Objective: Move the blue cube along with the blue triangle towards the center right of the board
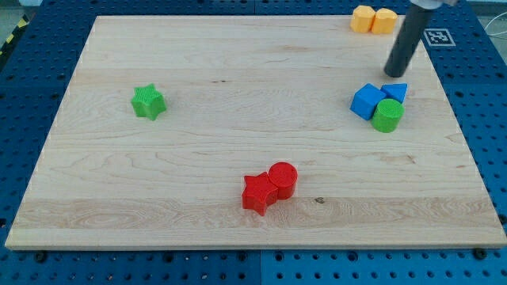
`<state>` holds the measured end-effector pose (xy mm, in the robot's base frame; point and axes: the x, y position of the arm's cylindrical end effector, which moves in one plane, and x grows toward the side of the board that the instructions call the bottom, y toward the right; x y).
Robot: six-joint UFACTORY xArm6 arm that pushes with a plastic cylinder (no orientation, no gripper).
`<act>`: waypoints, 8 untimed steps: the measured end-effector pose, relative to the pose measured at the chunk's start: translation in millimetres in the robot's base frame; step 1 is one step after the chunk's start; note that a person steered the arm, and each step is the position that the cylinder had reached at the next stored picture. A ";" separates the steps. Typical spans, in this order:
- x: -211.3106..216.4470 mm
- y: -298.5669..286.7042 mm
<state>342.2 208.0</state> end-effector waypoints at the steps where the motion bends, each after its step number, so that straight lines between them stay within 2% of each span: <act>1: 9.4 -52.5; 3: 67.5 -114.3; 6: 72.5 -44.1; 8: 72.6 -34.9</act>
<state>414.8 173.2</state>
